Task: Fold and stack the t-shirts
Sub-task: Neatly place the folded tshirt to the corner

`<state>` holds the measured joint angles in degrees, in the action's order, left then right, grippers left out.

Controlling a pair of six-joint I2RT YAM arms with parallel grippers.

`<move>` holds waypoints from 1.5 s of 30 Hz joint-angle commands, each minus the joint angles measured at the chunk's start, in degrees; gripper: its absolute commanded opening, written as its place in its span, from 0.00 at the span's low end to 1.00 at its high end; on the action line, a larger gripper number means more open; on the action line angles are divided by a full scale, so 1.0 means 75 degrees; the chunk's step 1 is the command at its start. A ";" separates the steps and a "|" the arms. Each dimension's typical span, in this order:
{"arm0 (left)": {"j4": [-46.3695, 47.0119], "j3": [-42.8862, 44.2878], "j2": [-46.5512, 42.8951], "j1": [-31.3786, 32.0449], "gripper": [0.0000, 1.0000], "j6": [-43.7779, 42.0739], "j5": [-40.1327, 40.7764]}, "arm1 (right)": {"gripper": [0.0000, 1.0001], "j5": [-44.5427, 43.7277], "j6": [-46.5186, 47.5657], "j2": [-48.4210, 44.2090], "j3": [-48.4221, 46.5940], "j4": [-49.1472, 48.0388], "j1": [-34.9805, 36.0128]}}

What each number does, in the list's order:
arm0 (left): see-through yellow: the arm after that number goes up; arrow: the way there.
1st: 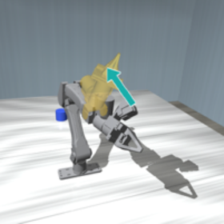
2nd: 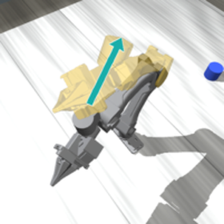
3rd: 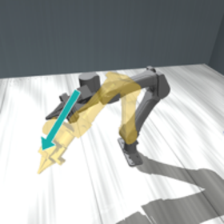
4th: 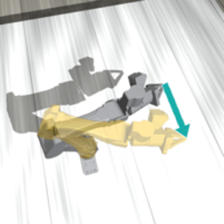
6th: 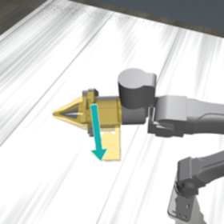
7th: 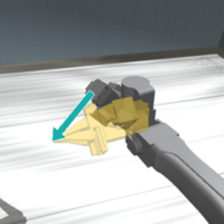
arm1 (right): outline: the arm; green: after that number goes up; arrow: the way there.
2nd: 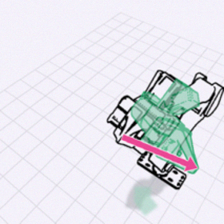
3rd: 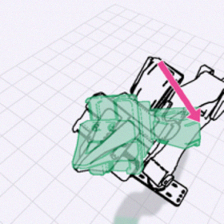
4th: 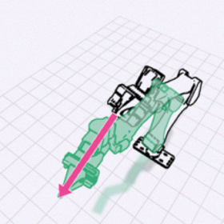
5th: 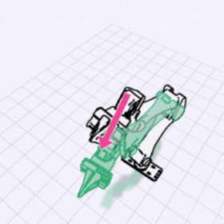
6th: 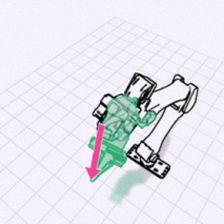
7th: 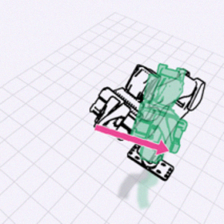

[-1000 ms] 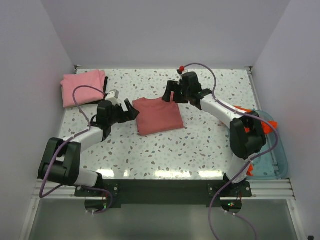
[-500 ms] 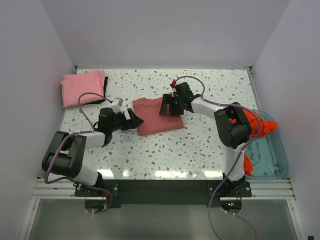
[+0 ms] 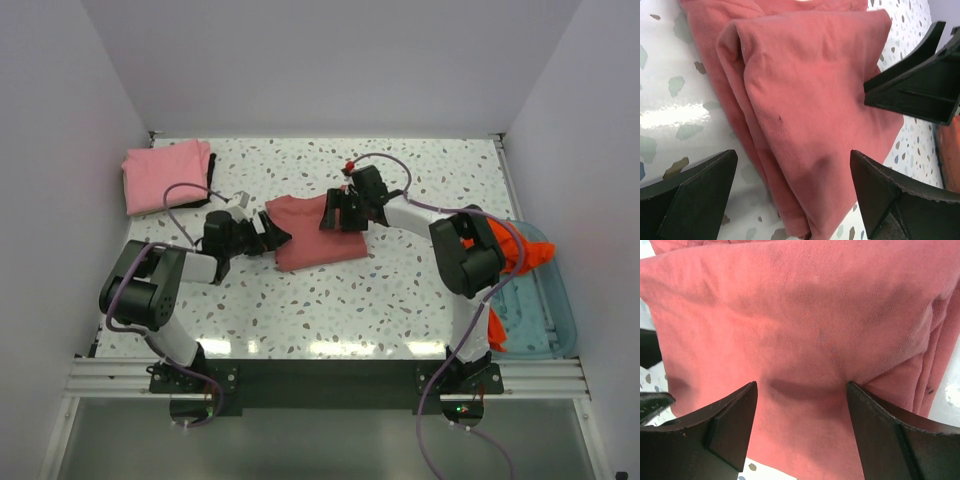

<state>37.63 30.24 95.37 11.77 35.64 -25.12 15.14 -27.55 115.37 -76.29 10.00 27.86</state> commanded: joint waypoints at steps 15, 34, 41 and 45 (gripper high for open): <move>-0.1513 0.1464 0.0736 0.1313 1.00 0.0709 0.1076 | 0.74 0.0254 -0.0158 0.0156 -0.0422 0.2651 0.0024; -0.3012 0.2600 0.1568 0.1946 0.35 0.0604 0.2212 | 0.72 0.0607 -0.0381 0.0379 -0.0445 0.2534 0.0036; -0.4078 0.3664 0.1418 0.1888 0.00 -0.0248 0.2693 | 0.74 0.0666 -0.0311 -0.0076 -0.0328 0.2838 0.0024; -0.5469 0.4533 0.1148 0.1608 0.00 -0.1176 0.2858 | 0.82 0.0420 -0.0066 -0.0581 -0.0584 0.3435 0.0013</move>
<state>5.74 58.13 106.26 25.87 34.61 -7.92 19.03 -29.58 115.04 -80.86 26.55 27.75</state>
